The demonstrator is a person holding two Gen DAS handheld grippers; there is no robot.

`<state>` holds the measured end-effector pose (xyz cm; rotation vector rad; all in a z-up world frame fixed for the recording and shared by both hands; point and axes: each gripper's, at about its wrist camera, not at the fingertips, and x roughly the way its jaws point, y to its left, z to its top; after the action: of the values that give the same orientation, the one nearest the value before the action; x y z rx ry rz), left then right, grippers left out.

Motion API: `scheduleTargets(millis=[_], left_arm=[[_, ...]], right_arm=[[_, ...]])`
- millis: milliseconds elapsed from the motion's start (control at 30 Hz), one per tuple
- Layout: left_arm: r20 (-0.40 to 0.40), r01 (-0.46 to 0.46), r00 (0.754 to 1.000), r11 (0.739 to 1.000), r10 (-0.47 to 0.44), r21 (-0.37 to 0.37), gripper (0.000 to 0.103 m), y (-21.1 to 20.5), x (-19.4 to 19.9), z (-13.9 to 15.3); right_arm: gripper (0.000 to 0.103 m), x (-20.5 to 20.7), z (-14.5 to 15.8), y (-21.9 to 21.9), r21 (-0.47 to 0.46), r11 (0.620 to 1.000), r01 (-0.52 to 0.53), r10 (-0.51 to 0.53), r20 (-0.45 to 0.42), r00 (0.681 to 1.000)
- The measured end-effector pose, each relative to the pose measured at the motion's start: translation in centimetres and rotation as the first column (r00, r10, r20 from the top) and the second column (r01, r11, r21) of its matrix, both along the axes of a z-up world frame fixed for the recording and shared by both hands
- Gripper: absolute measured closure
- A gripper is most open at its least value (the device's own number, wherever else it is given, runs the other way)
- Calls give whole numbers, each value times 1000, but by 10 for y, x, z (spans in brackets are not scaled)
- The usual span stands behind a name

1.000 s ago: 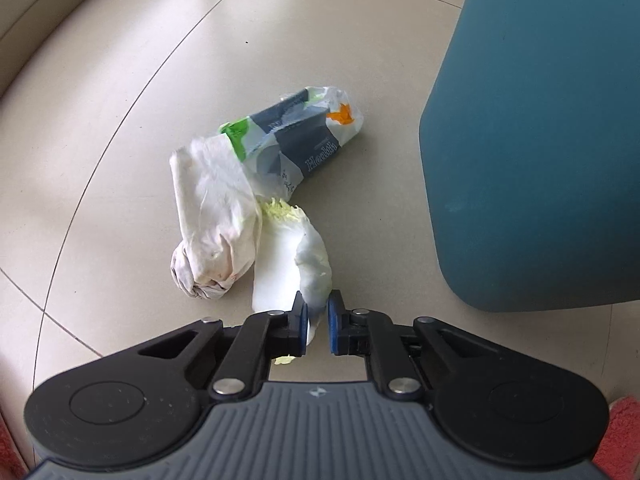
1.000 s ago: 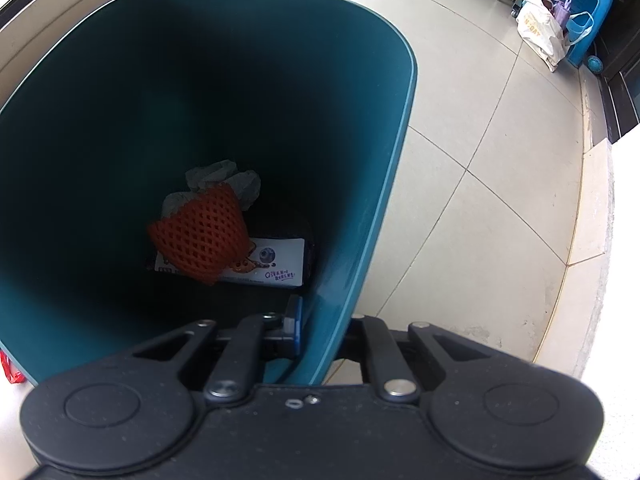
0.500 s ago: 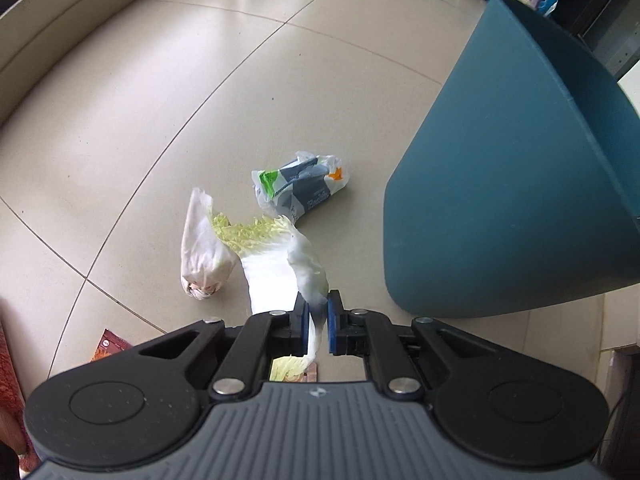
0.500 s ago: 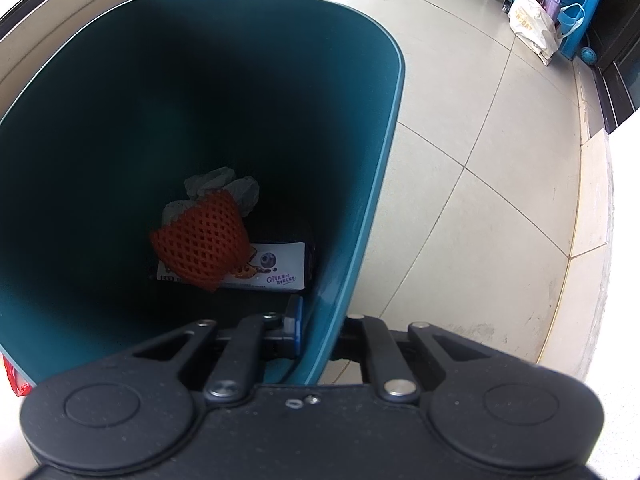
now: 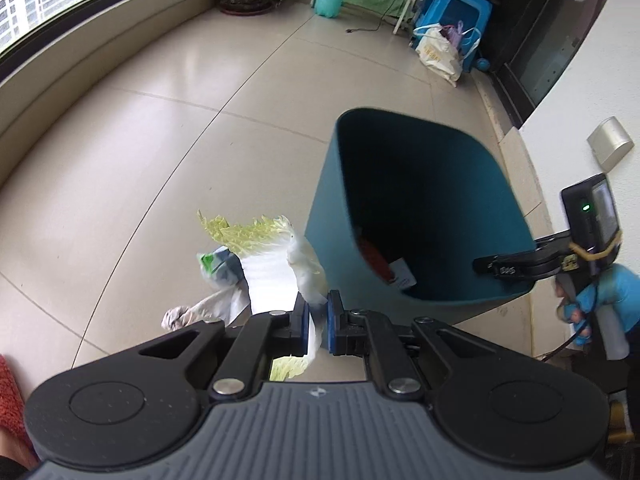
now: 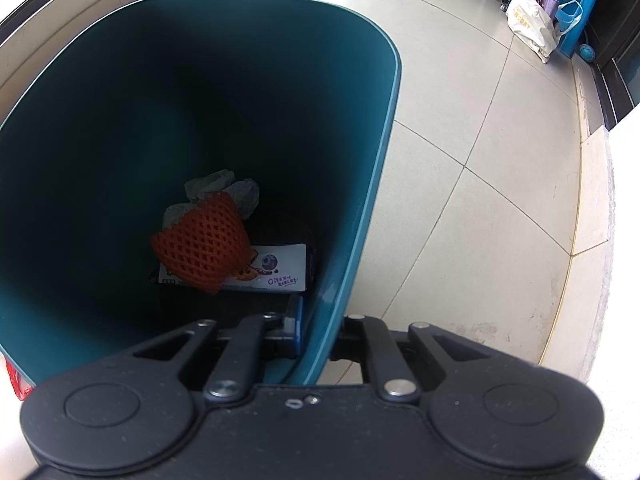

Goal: Collect trash
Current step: 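Carry the cabbage leaf into the bin and open the left tool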

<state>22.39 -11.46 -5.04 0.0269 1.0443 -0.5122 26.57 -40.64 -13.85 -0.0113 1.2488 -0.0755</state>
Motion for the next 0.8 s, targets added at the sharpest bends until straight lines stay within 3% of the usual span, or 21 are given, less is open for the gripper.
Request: scheduleTargets(millis=[133, 300, 467, 700, 800], left_arm=[[78, 84, 994, 995, -81, -47, 95, -36, 3, 42], [118, 161, 981, 985, -153, -61, 95, -83, 12, 57], [68, 191, 980, 981, -188, -45, 95, -123, 28, 26], [-7, 229, 973, 969, -229, 89, 95, -159, 40, -34], [-41, 225, 974, 968, -222, 112, 95, -163, 44, -51]], right_arm=[[93, -1, 0, 0, 1, 1000, 1, -1, 0, 1000], [93, -1, 1, 1, 0, 1000, 0, 0, 1, 1000], [93, -2, 3, 2, 1, 1000, -4, 4, 3, 1000], [93, -4, 7, 1, 5, 1000, -7, 7, 6, 1000], [93, -4, 8, 2, 5, 1000, -7, 7, 6, 1000]])
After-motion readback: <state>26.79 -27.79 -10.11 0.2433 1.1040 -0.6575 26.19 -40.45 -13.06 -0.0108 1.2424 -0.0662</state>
